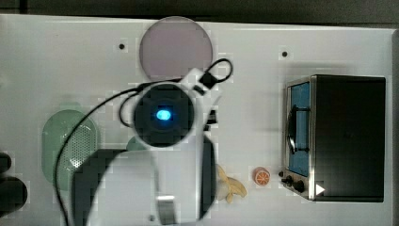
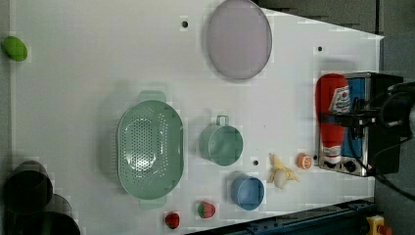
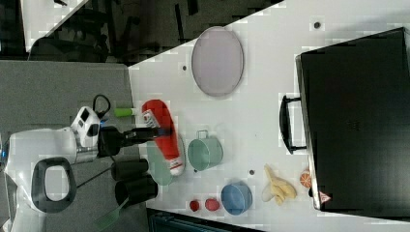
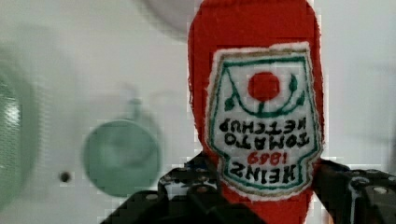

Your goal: Pick Ketchup from the table and place it in strainer.

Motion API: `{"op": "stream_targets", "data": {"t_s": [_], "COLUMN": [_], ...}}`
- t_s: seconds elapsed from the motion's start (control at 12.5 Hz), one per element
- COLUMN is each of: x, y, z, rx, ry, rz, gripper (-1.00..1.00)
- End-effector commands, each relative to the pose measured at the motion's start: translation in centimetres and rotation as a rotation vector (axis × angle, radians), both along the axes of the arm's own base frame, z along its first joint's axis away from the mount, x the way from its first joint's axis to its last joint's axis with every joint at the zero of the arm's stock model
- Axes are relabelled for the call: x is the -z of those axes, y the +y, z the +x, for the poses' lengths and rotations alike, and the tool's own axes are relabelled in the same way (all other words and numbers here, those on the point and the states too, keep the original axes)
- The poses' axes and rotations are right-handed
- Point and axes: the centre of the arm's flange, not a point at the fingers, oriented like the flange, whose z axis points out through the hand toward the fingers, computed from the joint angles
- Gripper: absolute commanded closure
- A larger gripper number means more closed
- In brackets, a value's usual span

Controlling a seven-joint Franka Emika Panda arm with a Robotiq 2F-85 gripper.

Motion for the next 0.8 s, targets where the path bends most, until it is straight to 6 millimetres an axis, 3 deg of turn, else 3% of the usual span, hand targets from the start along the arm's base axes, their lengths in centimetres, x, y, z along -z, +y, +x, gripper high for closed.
{"op": "stream_targets", "data": {"t_s": [0.08,0.56,0.8], "x": [1.2,5.3,8.4], "y": [9.0,22.0,26.3], "z": [-1.3,-3.1,-3.4], "rx": [0.116,0.144,0.136], "ry": [0.037,0.011,-0.003], "rz": [0.005,0.066,0.152], "gripper": [-0.18,-0.18,-0.18]}}
